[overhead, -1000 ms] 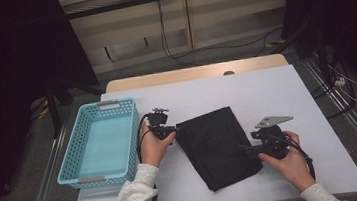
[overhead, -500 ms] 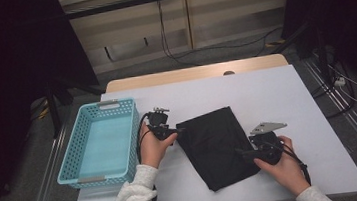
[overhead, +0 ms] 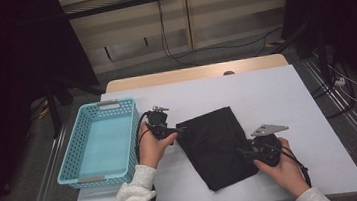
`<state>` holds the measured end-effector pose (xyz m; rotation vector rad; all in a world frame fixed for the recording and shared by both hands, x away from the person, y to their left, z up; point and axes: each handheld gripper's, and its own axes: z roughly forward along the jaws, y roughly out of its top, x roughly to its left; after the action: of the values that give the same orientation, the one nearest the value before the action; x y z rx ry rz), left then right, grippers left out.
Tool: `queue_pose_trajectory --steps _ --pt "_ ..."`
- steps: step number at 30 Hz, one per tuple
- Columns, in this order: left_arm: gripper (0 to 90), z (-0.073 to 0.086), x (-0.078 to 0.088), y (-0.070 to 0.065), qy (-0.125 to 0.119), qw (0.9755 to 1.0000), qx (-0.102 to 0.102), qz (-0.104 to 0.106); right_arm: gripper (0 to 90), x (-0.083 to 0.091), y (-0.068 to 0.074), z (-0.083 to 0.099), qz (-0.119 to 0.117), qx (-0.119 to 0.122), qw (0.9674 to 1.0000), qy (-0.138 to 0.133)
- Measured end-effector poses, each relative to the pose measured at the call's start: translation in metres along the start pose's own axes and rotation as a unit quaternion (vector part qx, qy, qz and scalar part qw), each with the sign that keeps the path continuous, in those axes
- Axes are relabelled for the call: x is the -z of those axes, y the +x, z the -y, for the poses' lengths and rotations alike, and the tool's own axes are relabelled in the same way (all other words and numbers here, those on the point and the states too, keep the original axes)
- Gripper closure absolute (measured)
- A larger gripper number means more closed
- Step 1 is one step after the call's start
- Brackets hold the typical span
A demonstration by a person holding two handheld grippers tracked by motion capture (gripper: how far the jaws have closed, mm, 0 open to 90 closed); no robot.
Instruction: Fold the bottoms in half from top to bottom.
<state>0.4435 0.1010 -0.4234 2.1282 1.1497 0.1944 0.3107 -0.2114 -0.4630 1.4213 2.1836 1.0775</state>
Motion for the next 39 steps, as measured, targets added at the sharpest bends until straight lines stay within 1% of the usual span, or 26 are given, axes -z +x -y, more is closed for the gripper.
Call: queue_pose_trajectory --steps 5,7,13,18,19,21,24,26,28,29,30,31,32,35,39 --pt "16.1 0.000 0.000 -0.001 0.002 1.0000 -0.004 0.000 56.7 0.001 0.002 0.001 -0.005 -0.007 1.0000 0.000" --pt "15.6 0.001 -0.001 -0.002 0.001 1.0000 -0.001 0.003 59.1 0.001 0.003 0.001 -0.005 -0.011 0.9999 -0.001" --pt "14.6 0.000 0.000 -0.003 -0.001 1.0000 -0.001 0.003 68.9 0.001 0.003 0.002 -0.019 -0.023 0.9995 -0.001" --pt "12.9 -0.001 -0.001 -0.001 0.003 0.9999 0.010 0.006 74.5 0.001 0.003 0.002 -0.027 -0.026 0.9993 -0.001" --pt "12.4 -0.001 -0.001 -0.001 0.004 0.9999 0.015 0.005 75.0 0.001 0.004 0.002 -0.028 -0.025 0.9993 -0.001" --pt "12.3 -0.002 -0.003 0.000 0.003 0.9995 0.030 0.005 76.0 0.001 0.004 0.002 -0.028 -0.022 0.9994 -0.001" --pt "11.6 -0.002 -0.007 0.001 0.006 0.9996 0.029 0.001 76.4 0.001 0.006 0.001 -0.026 -0.017 0.9995 0.001" --pt "11.7 -0.002 -0.010 0.002 0.011 0.9994 0.032 -0.002 76.4 0.001 0.006 0.001 -0.026 -0.017 0.9995 0.001" --pt "12.2 -0.001 -0.012 0.001 0.012 0.9995 0.025 -0.014 76.4 0.001 0.005 0.001 -0.028 -0.019 0.9994 0.001" --pt "12.5 -0.002 -0.014 0.001 0.016 0.9995 0.021 -0.014 76.4 0.001 0.005 0.001 -0.028 -0.019 0.9994 0.000" --pt "12.5 -0.001 -0.015 -0.001 0.014 0.9995 0.024 -0.013 76.4 0.001 0.005 0.001 -0.027 -0.017 0.9995 0.000" --pt "12.5 -0.001 -0.016 -0.002 0.014 0.9995 0.019 -0.019 76.4 0.001 0.005 0.001 -0.027 -0.017 0.9995 0.000" --pt "12.6 -0.001 -0.017 -0.004 0.017 0.9995 0.011 -0.023 76.4 0.001 0.006 0.001 -0.027 -0.018 0.9995 0.000" --pt "14.2 0.001 -0.023 -0.008 0.030 0.9991 -0.001 -0.031 76.3 0.001 0.005 0.001 -0.028 -0.017 0.9995 0.000" --pt "13.7 0.004 -0.029 -0.009 0.040 0.9980 -0.009 -0.048 76.3 0.001 0.005 0.001 -0.029 -0.017 0.9994 -0.001"
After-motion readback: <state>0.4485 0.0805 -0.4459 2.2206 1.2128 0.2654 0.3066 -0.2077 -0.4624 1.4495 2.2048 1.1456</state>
